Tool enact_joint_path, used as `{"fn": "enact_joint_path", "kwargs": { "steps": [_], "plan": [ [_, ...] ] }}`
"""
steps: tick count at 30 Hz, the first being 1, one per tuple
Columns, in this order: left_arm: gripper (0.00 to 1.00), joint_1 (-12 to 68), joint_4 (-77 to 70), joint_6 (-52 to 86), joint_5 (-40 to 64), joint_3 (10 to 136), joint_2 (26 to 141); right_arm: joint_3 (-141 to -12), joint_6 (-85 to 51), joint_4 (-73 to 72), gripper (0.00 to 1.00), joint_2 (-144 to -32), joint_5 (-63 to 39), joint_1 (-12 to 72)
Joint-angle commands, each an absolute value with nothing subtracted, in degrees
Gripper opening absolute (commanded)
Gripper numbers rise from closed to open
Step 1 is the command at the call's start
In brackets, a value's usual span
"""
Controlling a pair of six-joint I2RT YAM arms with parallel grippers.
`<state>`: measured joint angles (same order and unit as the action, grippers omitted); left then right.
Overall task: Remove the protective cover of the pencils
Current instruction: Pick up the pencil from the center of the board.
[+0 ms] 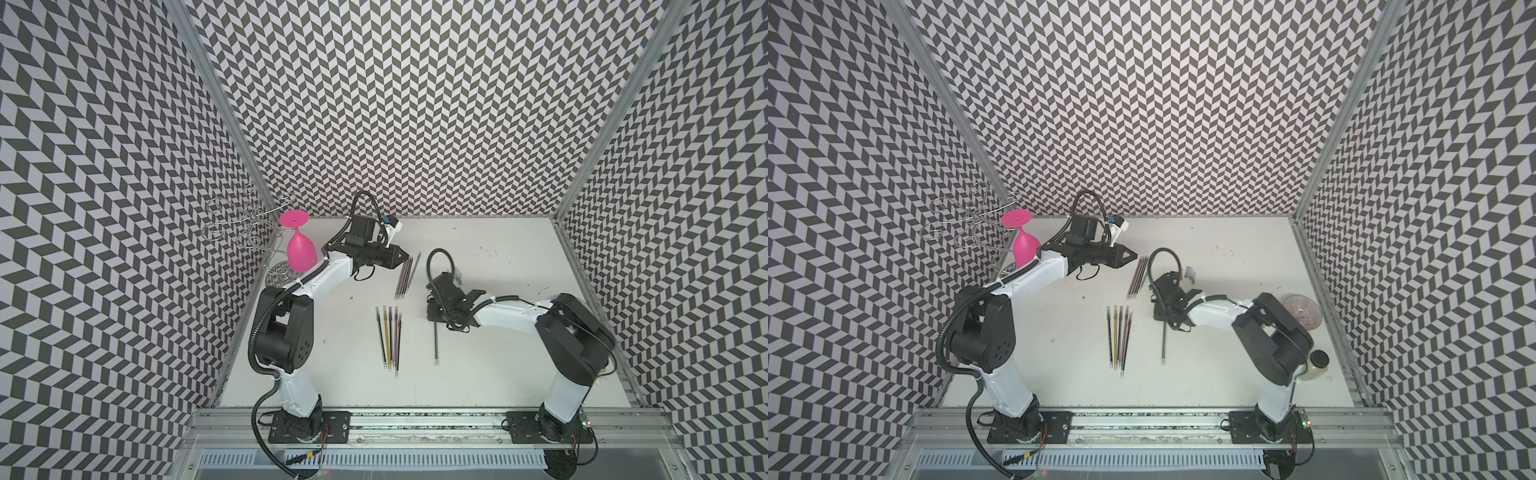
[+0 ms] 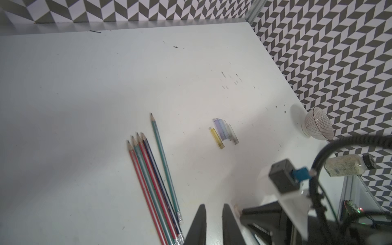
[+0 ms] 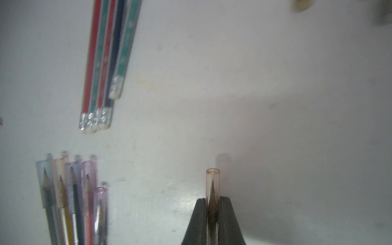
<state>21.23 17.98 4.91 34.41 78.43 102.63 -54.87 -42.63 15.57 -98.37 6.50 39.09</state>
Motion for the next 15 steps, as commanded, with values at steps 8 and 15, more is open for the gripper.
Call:
{"fn": "enact_joint_path", "kwargs": {
  "steps": [8,15],
  "plan": [
    [0.26,36.01,18.09,1.23,37.79,77.53,102.7,-38.99,-38.53,-6.41,0.0,-68.73,-1.53,25.32],
    [0.28,39.79,12.22,3.77,46.52,75.42,103.4,-27.4,-43.52,-23.87,0.0,-55.72,-1.22,24.86]
  ]
}}
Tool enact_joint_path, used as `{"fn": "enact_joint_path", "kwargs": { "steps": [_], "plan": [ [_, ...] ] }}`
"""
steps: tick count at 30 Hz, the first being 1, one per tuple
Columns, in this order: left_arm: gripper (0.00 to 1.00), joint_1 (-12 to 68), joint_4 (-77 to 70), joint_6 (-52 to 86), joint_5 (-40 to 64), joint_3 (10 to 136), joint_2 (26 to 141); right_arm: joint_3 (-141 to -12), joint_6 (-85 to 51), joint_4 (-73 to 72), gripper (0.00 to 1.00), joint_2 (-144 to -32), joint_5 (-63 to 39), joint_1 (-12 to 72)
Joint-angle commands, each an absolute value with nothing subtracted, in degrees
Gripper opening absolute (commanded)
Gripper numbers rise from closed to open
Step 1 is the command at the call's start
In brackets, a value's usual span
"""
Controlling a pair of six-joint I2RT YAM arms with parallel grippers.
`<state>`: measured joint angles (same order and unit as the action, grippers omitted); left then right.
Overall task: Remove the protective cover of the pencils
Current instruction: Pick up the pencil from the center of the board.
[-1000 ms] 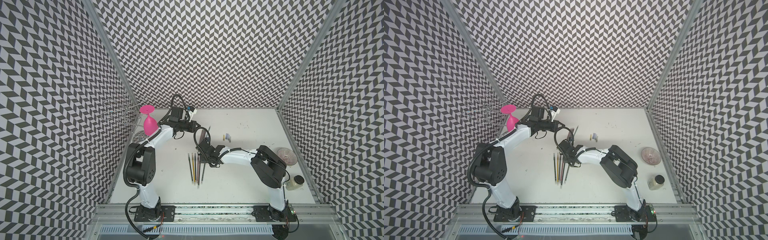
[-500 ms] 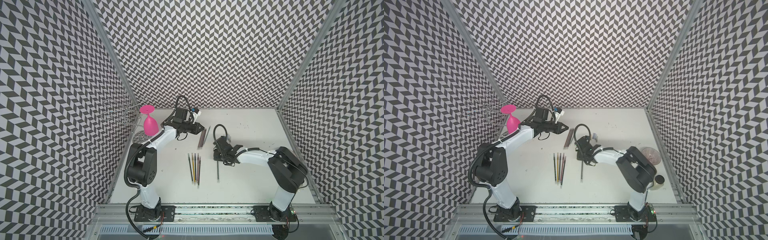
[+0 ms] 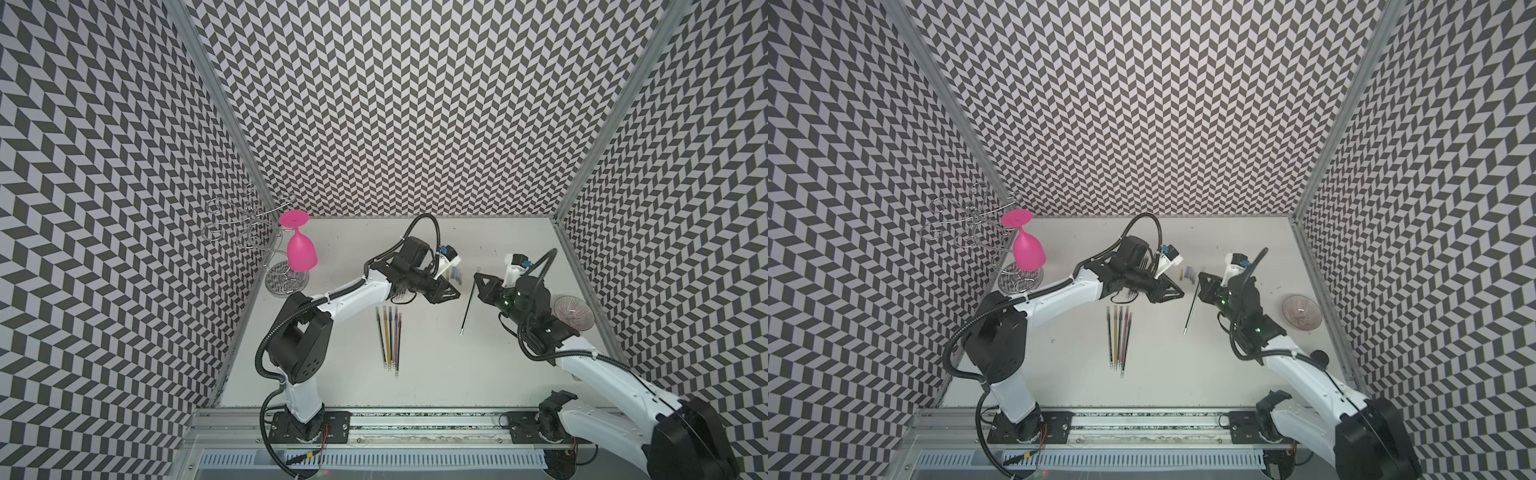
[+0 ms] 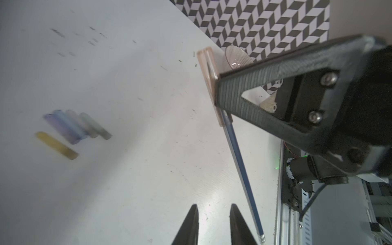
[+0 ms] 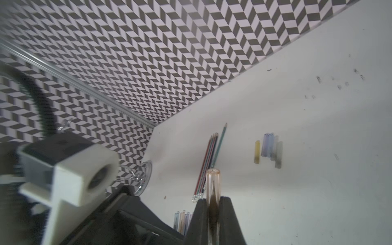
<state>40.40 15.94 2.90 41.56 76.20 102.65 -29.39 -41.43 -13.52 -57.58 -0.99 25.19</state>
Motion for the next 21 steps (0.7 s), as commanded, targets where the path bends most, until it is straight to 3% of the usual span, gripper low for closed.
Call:
{"fn": "enact_joint_path", "kwargs": {
  "steps": [1,9,14,21],
  "plan": [
    [0.29,39.83,11.87,4.1,47.34,75.27,103.39,-27.2,-43.55,-24.29,0.0,-55.38,-1.13,24.87],
    [0.3,40.69,11.64,3.95,48.43,75.26,103.38,-28.91,-43.63,-24.83,0.0,-57.41,-4.63,24.87],
    [0.3,41.11,11.77,4.01,48.69,75.58,104.07,-26.56,-44.27,-33.34,0.0,-57.61,-8.16,24.79],
    [0.29,41.73,12.63,3.6,48.34,76.11,104.85,-25.9,-44.12,-36.37,0.0,-57.57,-6.64,24.87]
  ]
}}
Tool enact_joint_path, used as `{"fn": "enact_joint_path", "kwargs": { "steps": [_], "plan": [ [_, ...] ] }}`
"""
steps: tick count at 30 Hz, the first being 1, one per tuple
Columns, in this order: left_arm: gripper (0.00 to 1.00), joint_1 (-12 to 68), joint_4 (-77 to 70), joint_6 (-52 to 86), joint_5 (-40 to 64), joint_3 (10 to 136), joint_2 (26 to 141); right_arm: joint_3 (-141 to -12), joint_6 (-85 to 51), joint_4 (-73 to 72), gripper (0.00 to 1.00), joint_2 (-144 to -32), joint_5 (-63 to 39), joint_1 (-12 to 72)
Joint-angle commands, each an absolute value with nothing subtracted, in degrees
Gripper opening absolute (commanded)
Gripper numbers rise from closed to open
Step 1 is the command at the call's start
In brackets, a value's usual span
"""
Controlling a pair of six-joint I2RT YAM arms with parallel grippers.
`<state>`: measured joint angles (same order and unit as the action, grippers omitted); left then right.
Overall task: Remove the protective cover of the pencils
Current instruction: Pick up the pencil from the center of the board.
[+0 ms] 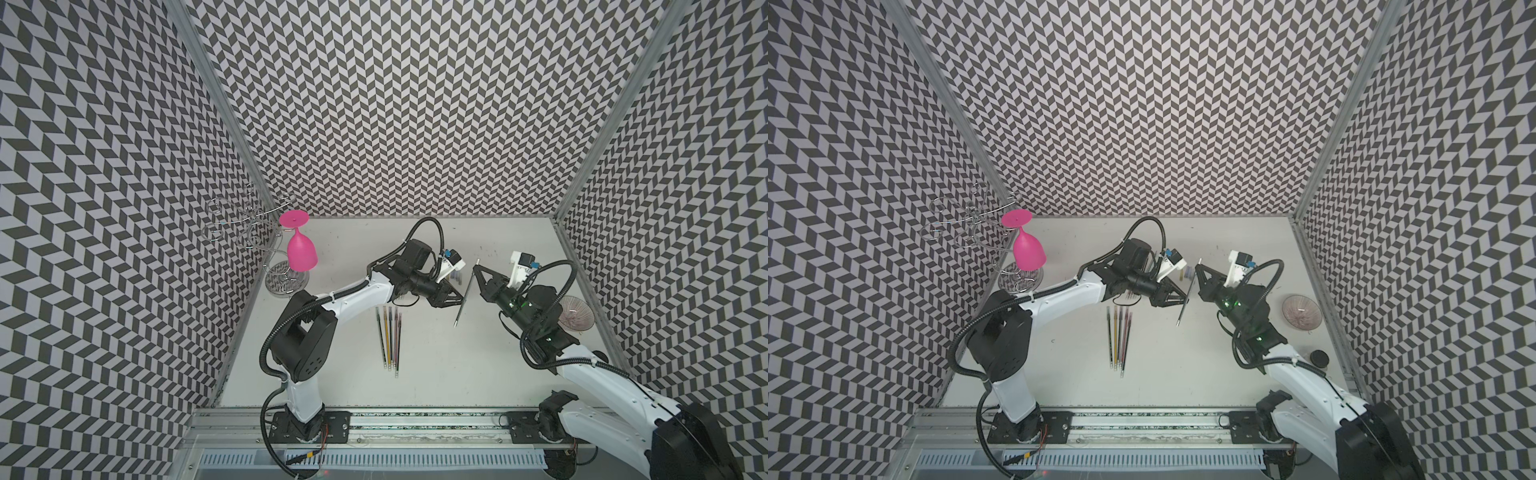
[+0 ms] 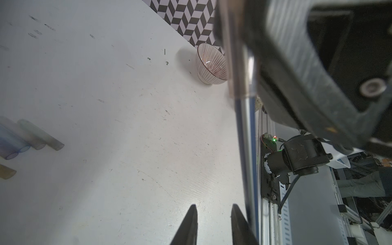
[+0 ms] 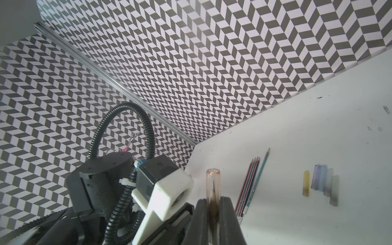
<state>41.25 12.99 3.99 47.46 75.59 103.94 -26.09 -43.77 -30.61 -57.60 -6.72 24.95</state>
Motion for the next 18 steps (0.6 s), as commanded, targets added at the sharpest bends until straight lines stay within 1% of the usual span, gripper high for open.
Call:
{"fn": "enact_joint_path", "kwargs": {
  "steps": [1,6,8,11,13,16,18],
  "plan": [
    [0.29,41.83,12.71,3.57,48.34,76.18,104.82,-25.99,-44.01,-36.15,0.0,-57.52,-6.36,24.9],
    [0.28,41.76,12.89,3.56,47.76,76.38,104.85,-26.14,-43.39,-35.77,0.0,-56.9,-4.86,24.88],
    [0.28,41.69,13.14,3.54,47.07,76.46,104.81,-27.25,-41.91,-32.74,0.0,-56.71,-3.57,24.96],
    [0.28,41.57,13.38,3.36,46.71,76.64,104.69,-29.93,-40.19,-22.71,0.0,-56.22,5.02,25.81],
    [0.28,41.49,13.2,3.59,46.75,76.62,104.68,-29.46,-40.93,-20.22,0.0,-55.33,10.39,26.59],
    [0.28,41.57,12.92,3.81,46.93,76.65,104.79,-27.05,-47.57,-19.86,0.0,-53.9,16.5,27.04],
    [0.28,41.57,12.86,3.93,47.0,76.62,104.77,-26.48,-53.83,-17.85,0.0,-53.75,22.55,28.36]
  ]
}}
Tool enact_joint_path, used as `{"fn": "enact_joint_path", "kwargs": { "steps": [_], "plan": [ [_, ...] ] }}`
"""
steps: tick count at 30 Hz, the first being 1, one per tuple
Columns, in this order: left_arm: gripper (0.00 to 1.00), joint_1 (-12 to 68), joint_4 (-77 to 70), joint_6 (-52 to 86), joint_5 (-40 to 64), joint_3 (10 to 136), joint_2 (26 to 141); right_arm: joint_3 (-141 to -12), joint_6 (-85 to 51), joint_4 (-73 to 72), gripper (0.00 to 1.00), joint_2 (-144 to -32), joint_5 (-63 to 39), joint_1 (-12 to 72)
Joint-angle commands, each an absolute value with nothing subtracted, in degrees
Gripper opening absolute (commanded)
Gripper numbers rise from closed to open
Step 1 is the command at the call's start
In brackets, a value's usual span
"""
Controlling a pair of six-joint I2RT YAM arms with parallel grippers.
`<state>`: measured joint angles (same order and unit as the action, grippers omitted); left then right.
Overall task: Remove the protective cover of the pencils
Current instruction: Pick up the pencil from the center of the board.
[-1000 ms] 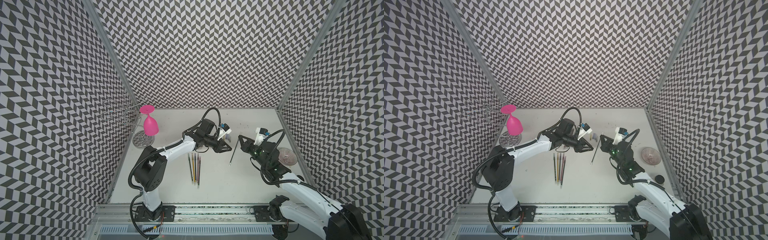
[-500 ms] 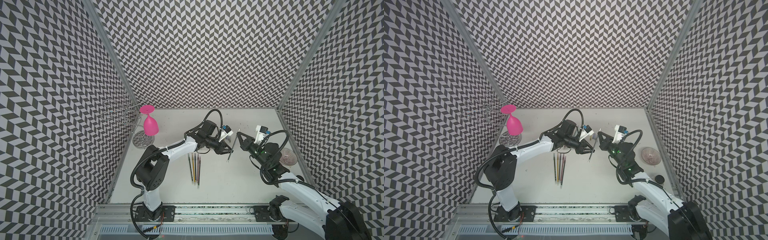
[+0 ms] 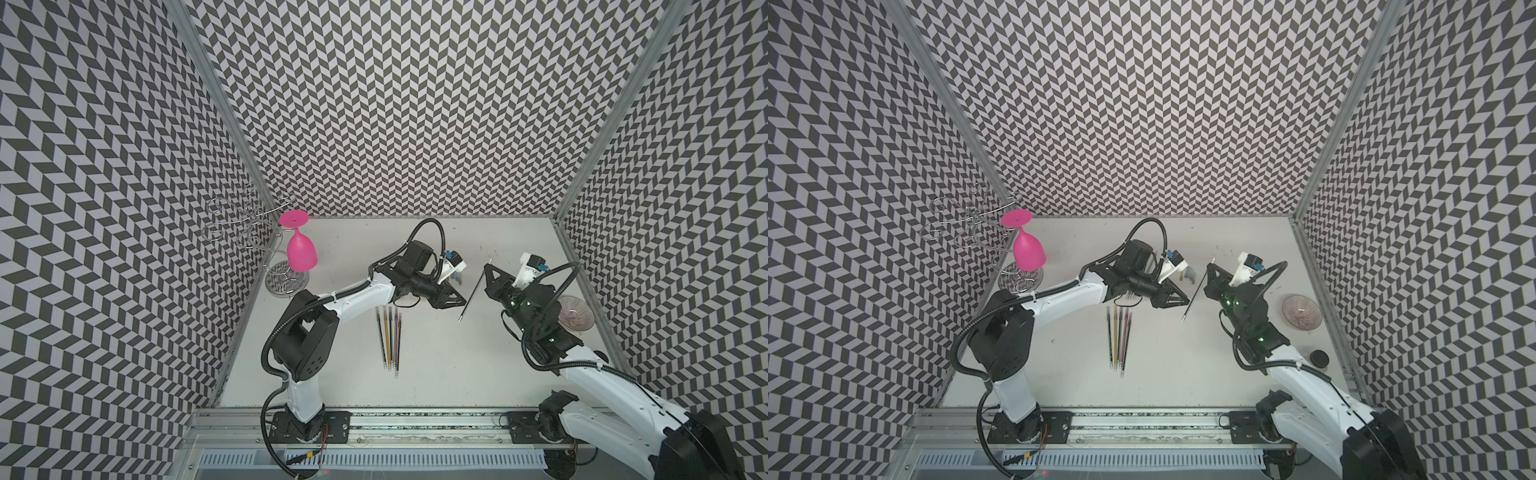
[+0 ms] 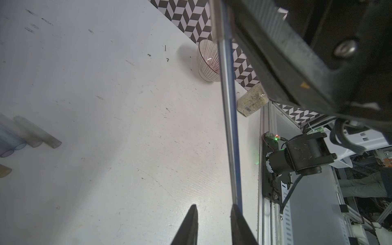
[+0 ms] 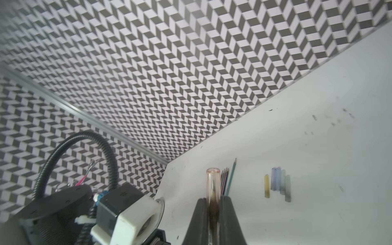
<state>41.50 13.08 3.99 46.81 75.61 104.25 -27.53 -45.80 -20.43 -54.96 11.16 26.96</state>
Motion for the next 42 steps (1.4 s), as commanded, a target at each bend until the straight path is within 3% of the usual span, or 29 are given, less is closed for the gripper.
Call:
{"fn": "enact_joint_path", "kwargs": {
  "steps": [1,5,26,39,42],
  "plan": [
    [0.28,41.51,12.86,3.93,47.02,76.64,104.8,-26.69,-55.89,-16.83,0.0,-53.94,25.05,29.15],
    [0.28,41.51,12.89,3.86,46.85,76.55,104.84,-29.22,-60.21,-12.97,0.0,-56.49,30.42,31.72],
    [0.27,41.57,14.86,3.35,45.87,78.02,106.76,-29.33,-67.41,-18.94,0.0,-59.62,27.0,32.53],
    [0.19,41.48,16.29,3.09,45.37,79.07,107.5,-30.64,-67.33,-19.9,0.0,-62.09,26.07,33.53],
    [0.1,41.14,16.26,3.2,45.44,79.19,107.49,-29.7,-67.32,-19.98,0.0,-62.01,25.58,33.6]
  ]
}}
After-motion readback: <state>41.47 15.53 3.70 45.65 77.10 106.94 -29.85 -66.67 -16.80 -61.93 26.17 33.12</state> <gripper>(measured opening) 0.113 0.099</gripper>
